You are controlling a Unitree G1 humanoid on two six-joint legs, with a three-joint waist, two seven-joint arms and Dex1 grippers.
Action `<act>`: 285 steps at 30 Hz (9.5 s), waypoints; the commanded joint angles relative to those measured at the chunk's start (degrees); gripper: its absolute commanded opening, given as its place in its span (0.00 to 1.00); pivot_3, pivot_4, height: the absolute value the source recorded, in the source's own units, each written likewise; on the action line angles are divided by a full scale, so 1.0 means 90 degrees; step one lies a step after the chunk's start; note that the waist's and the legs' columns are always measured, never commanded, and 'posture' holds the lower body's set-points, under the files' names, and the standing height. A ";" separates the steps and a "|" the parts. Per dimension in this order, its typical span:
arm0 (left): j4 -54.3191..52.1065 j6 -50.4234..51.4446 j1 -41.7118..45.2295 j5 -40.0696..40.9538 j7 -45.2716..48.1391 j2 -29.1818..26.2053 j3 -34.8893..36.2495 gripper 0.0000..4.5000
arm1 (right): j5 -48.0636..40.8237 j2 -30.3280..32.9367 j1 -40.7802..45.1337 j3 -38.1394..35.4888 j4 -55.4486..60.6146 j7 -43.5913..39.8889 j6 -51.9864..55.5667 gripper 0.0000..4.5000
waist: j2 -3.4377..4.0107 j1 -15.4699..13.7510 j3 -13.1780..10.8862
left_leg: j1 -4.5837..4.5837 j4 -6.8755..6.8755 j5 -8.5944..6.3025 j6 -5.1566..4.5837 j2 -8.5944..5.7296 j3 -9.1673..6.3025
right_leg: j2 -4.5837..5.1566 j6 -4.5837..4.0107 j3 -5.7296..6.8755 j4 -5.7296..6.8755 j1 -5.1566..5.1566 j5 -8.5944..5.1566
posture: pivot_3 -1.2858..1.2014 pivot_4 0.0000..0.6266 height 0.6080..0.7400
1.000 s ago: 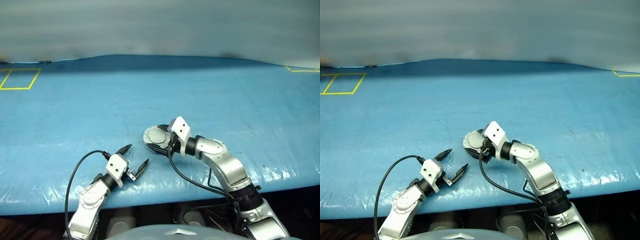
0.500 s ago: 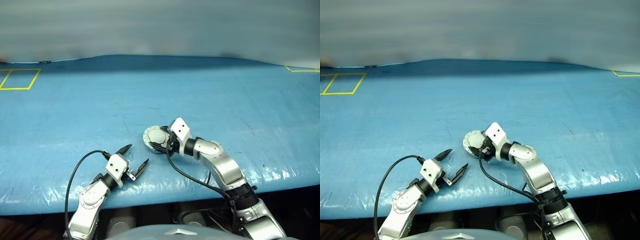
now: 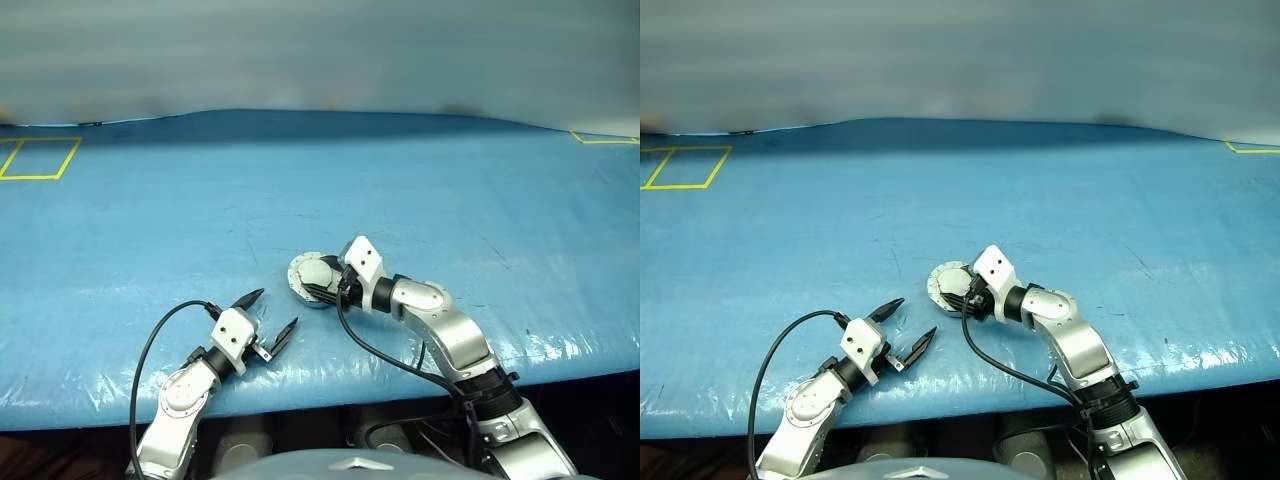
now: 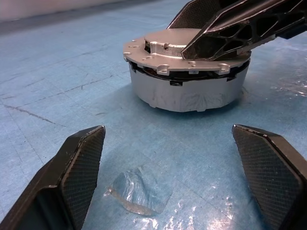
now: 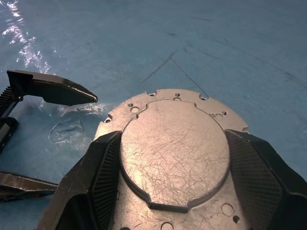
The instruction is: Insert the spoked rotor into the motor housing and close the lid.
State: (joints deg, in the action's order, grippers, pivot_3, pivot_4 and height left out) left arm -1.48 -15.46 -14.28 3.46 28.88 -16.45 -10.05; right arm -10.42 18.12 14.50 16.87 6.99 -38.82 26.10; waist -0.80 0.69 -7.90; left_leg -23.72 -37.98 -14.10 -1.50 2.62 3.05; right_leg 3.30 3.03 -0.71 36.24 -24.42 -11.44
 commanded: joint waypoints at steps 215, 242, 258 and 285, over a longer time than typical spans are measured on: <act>0.1295 0.0331 0.1944 0.0755 0.0514 0.0842 0.0127 0.00 | -0.6414 -0.1822 -0.0470 -0.4318 -0.1011 0.2854 0.3798 0.27 | 0.0026 0.0006 0.0056 | -0.0023 0.0020 0.0010 -0.0002 -0.0003 -0.0049 | 0.0013 0.0020 0.0018 -0.0032 0.0000 -0.0008 | 0.52 0.24 1.00; -0.0660 0.3781 0.1362 0.4918 0.0905 0.1938 0.0949 0.99 | -0.8667 -0.2200 -0.0377 -0.3962 0.0607 0.3892 0.3278 0.27 | 0.0046 0.0103 -0.0036 | -0.0083 0.0006 0.0011 -0.0004 -0.0005 -0.0062 | -0.0027 0.0037 0.0012 -0.0035 -0.0030 0.0003 | 0.52 0.24 1.00; -0.0839 0.4760 0.1459 0.5855 0.0878 0.2272 0.1169 0.99 | -0.8963 -0.1811 -0.0783 -0.3127 0.0720 0.3751 0.3300 0.27 | 0.0045 0.0097 -0.0037 | -0.0086 -0.0013 0.0011 -0.0004 -0.0006 -0.0068 | -0.0035 0.0017 0.0008 -0.0034 -0.0024 0.0014 | 0.52 0.24 1.00; -0.0633 0.4652 0.1471 0.6400 0.0222 0.2575 0.1230 0.63 | -0.8508 -0.1633 -0.0782 -0.2672 0.0815 0.3943 0.2736 0.50 | 0.0043 0.0090 -0.0037 | -0.0088 -0.0021 0.0012 -0.0004 -0.0009 -0.0079 | -0.0037 0.0017 0.0007 -0.0034 -0.0019 0.0017 | 0.52 0.24 1.00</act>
State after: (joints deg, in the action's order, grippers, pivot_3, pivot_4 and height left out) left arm -6.48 27.85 -1.26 61.57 31.68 3.51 0.71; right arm -86.45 3.47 6.47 -7.30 10.93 -2.19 51.38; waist -0.41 1.50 -8.23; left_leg -24.51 -38.17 -13.99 -1.53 2.54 2.34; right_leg 2.96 3.18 -0.64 35.94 -24.59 -11.28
